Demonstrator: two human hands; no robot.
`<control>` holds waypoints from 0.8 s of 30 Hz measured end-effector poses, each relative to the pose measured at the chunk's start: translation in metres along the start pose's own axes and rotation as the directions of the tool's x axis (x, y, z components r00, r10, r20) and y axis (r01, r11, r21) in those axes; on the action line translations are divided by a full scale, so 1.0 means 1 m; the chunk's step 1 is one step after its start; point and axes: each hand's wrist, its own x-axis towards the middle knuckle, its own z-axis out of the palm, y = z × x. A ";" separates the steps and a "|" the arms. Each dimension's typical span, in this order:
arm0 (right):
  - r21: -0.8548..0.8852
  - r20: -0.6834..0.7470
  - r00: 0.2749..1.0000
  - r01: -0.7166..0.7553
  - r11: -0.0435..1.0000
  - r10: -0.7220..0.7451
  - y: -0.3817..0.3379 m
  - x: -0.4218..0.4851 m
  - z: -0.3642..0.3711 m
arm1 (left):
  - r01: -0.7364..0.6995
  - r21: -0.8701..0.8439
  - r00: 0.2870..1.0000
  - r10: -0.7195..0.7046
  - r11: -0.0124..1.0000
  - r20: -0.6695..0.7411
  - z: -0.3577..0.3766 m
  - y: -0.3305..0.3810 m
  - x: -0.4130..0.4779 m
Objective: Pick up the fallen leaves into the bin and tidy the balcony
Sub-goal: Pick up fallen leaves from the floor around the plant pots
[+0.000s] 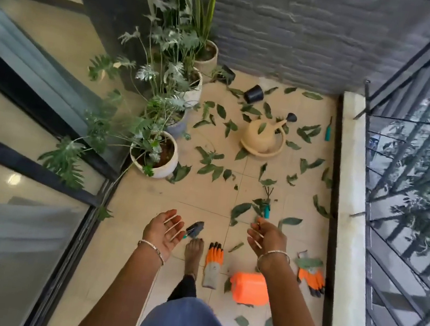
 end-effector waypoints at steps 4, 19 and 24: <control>-0.049 -0.020 1.000 -0.023 0.999 0.022 -0.021 0.035 0.043 | 0.008 -0.003 1.000 -0.009 1.000 -0.026 0.017 0.034 0.035; -0.372 0.043 0.999 0.031 0.928 -0.016 -0.034 0.198 0.195 | 0.077 0.022 0.982 -0.072 0.997 -0.177 0.058 0.117 0.202; -0.549 0.082 0.997 0.034 0.835 0.014 0.030 0.286 0.219 | 0.114 0.023 0.967 -0.106 0.993 -0.232 0.039 0.091 0.286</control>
